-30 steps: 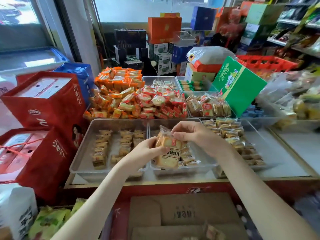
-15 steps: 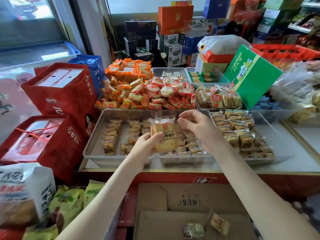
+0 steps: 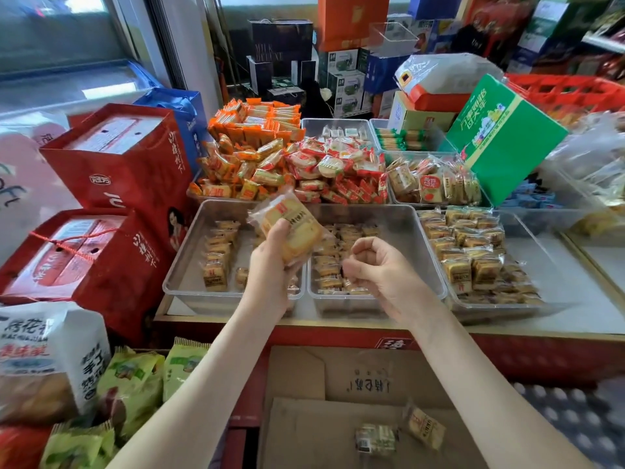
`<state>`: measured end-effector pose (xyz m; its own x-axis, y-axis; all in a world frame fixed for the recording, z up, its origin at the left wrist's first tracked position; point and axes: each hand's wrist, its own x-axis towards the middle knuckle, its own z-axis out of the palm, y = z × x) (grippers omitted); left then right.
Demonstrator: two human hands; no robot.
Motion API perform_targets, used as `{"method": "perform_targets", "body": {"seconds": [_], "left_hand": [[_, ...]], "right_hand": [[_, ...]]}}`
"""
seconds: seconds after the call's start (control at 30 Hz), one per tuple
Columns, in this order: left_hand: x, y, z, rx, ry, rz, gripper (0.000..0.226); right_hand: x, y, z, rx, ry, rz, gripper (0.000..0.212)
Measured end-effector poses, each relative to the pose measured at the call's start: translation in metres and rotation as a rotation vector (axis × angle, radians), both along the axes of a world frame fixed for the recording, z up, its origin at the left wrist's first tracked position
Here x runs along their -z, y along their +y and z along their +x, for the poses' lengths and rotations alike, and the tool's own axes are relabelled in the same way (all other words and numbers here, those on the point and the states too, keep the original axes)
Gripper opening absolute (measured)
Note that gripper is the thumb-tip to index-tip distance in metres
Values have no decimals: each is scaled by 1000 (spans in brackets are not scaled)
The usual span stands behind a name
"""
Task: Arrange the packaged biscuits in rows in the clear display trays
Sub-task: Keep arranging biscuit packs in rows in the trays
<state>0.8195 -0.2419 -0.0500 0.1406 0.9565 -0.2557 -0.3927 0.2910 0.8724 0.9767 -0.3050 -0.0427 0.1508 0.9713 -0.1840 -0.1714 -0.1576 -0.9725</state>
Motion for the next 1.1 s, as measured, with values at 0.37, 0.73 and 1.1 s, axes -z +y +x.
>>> {"method": "perform_targets", "body": {"seconds": [0.37,0.73,1.1], "left_hand": [[-1,-6,7,72,172,74,23],[-7,-22,20,36,41,65,22],[-6,-30,30,43,-78,47,33]], "right_hand": [[-8,9,-8,-21,-10,-2,48],[-5,1,-9,24,561,61,53],[0,-7,-7,118,565,133,30]]}}
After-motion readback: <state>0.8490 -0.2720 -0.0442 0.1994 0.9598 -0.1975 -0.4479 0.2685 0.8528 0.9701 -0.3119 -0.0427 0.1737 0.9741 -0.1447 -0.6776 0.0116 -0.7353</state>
